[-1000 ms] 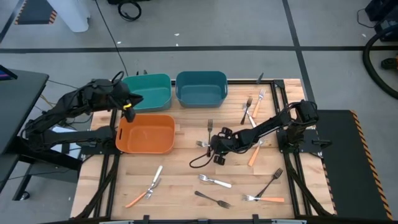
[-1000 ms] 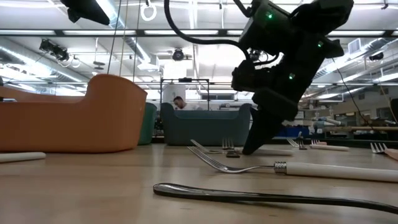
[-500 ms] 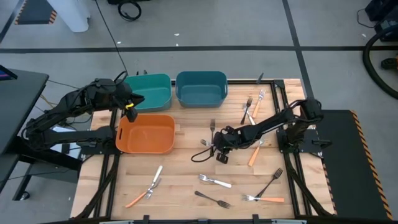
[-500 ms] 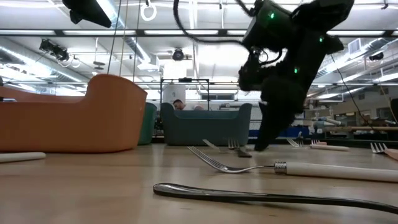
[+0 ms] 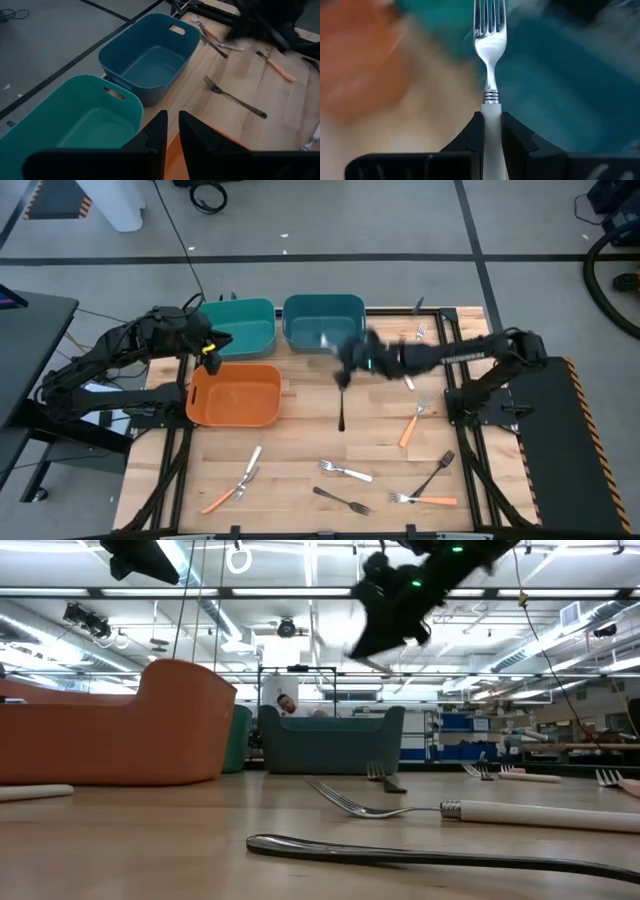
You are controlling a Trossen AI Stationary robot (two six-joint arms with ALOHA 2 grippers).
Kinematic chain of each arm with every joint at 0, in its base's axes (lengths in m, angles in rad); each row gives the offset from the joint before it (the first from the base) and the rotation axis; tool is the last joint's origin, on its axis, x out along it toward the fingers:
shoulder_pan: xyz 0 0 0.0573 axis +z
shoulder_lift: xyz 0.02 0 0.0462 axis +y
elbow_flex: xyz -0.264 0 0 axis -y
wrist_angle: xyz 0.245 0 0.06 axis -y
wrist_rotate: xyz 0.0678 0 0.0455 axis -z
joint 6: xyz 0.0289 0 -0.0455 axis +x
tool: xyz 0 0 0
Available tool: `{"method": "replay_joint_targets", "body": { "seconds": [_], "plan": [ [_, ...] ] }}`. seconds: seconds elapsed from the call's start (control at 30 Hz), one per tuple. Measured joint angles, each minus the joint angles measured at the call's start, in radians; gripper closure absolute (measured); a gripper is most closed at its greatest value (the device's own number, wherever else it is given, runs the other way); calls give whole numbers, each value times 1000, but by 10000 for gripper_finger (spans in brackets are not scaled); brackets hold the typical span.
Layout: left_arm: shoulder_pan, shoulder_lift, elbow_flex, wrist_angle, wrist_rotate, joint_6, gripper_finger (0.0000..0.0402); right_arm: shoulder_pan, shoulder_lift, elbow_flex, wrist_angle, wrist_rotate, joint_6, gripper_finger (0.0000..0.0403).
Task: Sort silverware by color (type)
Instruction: Put the white fork into the blue bin, then put the orange fork into the orange bin
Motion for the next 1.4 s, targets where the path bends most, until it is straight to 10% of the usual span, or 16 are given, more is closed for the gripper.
{"method": "replay_joint_targets", "body": {
  "seconds": [0.33,1.13,1.4],
  "plan": [
    [-1,9,0,-1,0,-18,345,-314,186,117,52,-307,-219,355],
    [-1,9,0,-8,1,-15,344,-271,223,141,34,-221,-292,280],
    [-1,9,0,-8,176,-103,334,-162,131,286,-85,-143,-383,279]
  ]
}}
